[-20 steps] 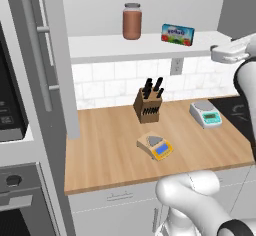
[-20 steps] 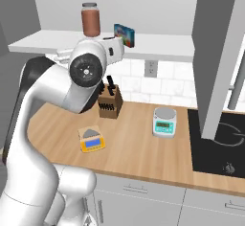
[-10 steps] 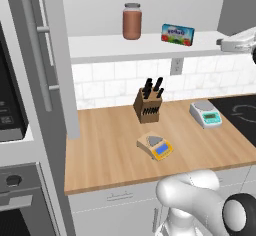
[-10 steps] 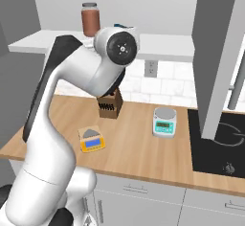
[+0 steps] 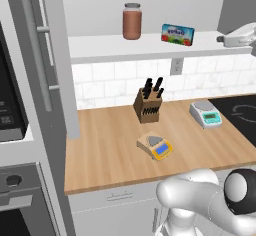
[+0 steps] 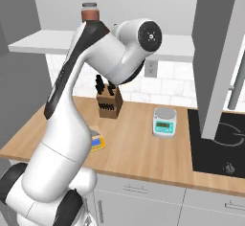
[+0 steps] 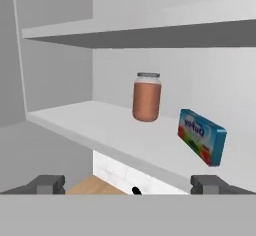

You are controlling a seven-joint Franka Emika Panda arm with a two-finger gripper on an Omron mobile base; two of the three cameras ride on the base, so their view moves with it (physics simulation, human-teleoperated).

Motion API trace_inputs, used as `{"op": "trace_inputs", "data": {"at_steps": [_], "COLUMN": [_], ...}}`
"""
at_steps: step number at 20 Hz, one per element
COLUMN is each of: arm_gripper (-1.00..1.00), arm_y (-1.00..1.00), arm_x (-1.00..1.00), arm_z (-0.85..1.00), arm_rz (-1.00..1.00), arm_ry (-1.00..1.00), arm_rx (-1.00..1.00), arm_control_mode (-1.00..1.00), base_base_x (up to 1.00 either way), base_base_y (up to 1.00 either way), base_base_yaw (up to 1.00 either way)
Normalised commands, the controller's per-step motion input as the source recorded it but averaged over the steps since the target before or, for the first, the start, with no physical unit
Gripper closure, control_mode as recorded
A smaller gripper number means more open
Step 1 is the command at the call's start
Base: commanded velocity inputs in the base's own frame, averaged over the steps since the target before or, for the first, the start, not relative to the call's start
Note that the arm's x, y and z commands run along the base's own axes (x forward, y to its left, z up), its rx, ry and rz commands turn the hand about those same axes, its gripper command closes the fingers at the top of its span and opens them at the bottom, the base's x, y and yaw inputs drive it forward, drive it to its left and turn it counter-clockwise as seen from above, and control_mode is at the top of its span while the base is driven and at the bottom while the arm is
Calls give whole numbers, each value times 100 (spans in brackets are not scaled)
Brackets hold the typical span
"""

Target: Pick the boxed food and place it on the digital scale for weighing, and close the cabinet.

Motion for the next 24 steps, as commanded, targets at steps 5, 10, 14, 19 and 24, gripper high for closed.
{"op": "trace_inputs", "data": {"at_steps": [5,10,14,19,24], "arm_gripper": [-100,-100,-100,-100,-100], "arm_y": [-2,-4,0,-4,0], "arm_x": [53,49,32,2,0], "arm_z": [-31,-6,0,0,0], "arm_rz": [9,4,0,0,-3], "arm_ry": [0,0,0,0,-1], "arm_rx": [0,0,0,0,0], "arm_control_mode": [-100,-100,-100,-100,-100], "base_base_x": [0,0,0,0,0], "base_base_y": [0,0,0,0,0], "base_base_yaw": [0,0,0,0,0]}}
